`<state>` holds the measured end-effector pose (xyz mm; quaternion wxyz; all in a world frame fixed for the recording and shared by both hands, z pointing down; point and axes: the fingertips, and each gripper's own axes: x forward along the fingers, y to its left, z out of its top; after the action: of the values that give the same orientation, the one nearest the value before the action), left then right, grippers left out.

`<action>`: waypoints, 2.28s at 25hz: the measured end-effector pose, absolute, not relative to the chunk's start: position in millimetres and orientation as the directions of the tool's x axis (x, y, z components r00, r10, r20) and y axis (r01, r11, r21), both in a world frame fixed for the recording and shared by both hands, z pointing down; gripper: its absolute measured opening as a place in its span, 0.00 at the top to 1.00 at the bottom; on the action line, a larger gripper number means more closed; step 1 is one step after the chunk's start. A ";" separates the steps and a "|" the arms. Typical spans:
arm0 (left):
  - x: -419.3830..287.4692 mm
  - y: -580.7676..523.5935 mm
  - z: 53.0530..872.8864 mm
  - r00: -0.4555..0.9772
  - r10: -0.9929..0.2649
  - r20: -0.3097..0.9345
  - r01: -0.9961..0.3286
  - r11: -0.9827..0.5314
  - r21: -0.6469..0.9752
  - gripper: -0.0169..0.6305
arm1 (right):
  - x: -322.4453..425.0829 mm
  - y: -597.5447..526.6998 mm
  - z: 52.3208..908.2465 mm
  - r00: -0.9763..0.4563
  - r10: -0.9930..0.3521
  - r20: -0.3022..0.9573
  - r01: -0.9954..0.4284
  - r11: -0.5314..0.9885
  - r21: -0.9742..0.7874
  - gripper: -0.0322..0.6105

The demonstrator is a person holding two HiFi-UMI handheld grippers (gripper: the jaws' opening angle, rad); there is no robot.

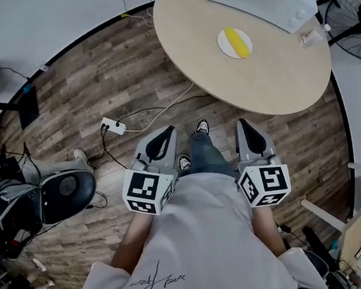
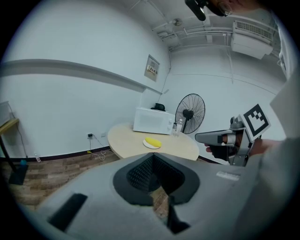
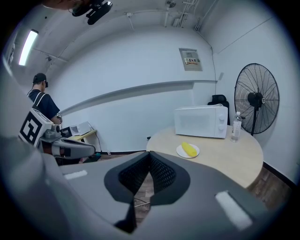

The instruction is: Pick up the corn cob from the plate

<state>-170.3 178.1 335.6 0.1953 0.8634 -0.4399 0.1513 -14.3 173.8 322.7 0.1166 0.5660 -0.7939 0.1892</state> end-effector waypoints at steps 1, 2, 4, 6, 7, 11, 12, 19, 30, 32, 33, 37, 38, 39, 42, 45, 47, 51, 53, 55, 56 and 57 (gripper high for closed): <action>-168.8 171.3 335.1 0.566 -0.700 0.435 -0.819 -0.536 0.203 0.99 | -11.9 167.3 322.5 -0.332 -0.854 0.400 -0.943 0.286 -0.170 0.94; -167.0 164.9 334.9 0.564 -0.700 0.437 -0.820 -0.536 0.201 0.99 | -8.9 161.3 323.1 -0.331 -0.854 0.403 -0.943 0.284 -0.171 0.94; -163.6 153.3 336.0 0.560 -0.700 0.442 -0.822 -0.534 0.197 0.99 | -3.0 150.7 326.1 -0.329 -0.851 0.409 -0.944 0.281 -0.175 0.94; -161.2 141.9 338.1 0.555 -0.702 0.446 -0.826 -0.528 0.197 0.99 | 1.4 140.2 329.2 -0.329 -0.849 0.414 -0.944 0.280 -0.176 0.94; -160.0 135.6 338.8 0.553 -0.703 0.448 -0.828 -0.524 0.199 0.99 | 3.4 134.4 329.9 -0.329 -0.848 0.415 -0.944 0.280 -0.176 0.94; -150.7 108.0 337.9 0.550 -0.704 0.450 -0.829 -0.524 0.195 0.99 | 12.3 107.8 328.5 -0.334 -0.846 0.415 -0.942 0.284 -0.177 0.94; -147.7 101.0 338.2 0.549 -0.703 0.452 -0.829 -0.527 0.188 0.99 | 14.4 100.8 328.6 -0.336 -0.846 0.414 -0.941 0.286 -0.179 0.94; -124.5 59.0 340.2 0.546 -0.706 0.450 -0.828 -0.537 0.163 0.99 | 33.3 56.4 333.4 -0.345 -0.848 0.402 -0.938 0.292 -0.189 0.94; -98.6 7.7 333.8 0.502 -0.747 0.435 -0.851 -0.517 0.093 0.99 | 67.3 6.2 335.4 -0.362 -0.854 0.375 -0.930 0.305 -0.204 0.94; -93.3 0.9 334.0 0.498 -0.755 0.427 -0.856 -0.505 0.105 0.99 | 73.3 -1.1 335.3 -0.370 -0.853 0.368 -0.927 0.317 -0.199 0.94; -90.4 -2.3 334.3 0.497 -0.757 0.424 -0.858 -0.501 0.112 0.99 | 75.7 -4.3 335.9 -0.377 -0.851 0.366 -0.925 0.325 -0.198 0.94; -74.3 -6.8 332.4 0.517 -0.748 0.417 -0.845 -0.523 0.110 0.99 | 80.2 -7.6 340.5 -0.414 -0.826 0.383 -0.910 0.371 -0.183 0.94; -71.9 -7.0 331.4 0.519 -0.747 0.417 -0.843 -0.527 0.105 0.99 | 81.4 -8.1 340.9 -0.419 -0.822 0.387 -0.908 0.380 -0.176 0.94; -70.5 -7.9 330.6 0.518 -0.747 0.416 -0.843 -0.528 0.103 0.99 | 82.9 -9.6 341.0 -0.420 -0.820 0.388 -0.907 0.385 -0.169 0.94; -71.1 -10.7 329.3 0.516 -0.747 0.419 -0.846 -0.522 0.111 0.99 | 85.5 -15.2 341.3 -0.420 -0.818 0.392 -0.907 0.390 -0.158 0.94; -77.8 -11.5 331.1 0.509 -0.748 0.427 -0.849 -0.517 0.107 0.99 | 81.0 -19.8 345.2 -0.423 -0.814 0.398 -0.906 0.392 -0.160 0.94; -76.4 -14.1 335.3 0.506 -0.746 0.433 -0.852 -0.511 0.116 0.99 | 83.1 -23.9 347.8 -0.425 -0.810 0.405 -0.905 0.395 -0.160 0.94; -65.4 -23.8 340.2 0.515 -0.735 0.442 -0.847 -0.514 0.133 0.99 | 94.9 -33.8 348.1 -0.418 -0.804 0.423 -0.907 0.396 -0.143 0.94; -63.4 -28.2 340.5 0.522 -0.730 0.442 -0.843 -0.519 0.138 0.99 | 97.5 -38.2 348.8 -0.411 -0.802 0.433 -0.909 0.395 -0.131 0.94; -64.0 -32.9 340.1 0.524 -0.730 0.439 -0.842 -0.521 0.139 0.99 | 98.4 -44.2 350.2 -0.412 -0.799 0.438 -0.908 0.398 -0.127 0.94; -64.7 -35.5 340.1 0.523 -0.731 0.439 -0.843 -0.520 0.138 0.99 | 98.9 -48.0 350.8 -0.414 -0.798 0.439 -0.907 0.401 -0.127 0.94; -65.4 -37.9 340.5 0.521 -0.731 0.440 -0.844 -0.519 0.137 0.99 | 99.7 -51.6 351.3 -0.415 -0.796 0.439 -0.906 0.403 -0.126 0.94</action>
<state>-65.4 -37.9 340.5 0.1690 0.8557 -0.4601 0.1659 99.7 -51.6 351.3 0.1570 0.5174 -0.8228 0.1750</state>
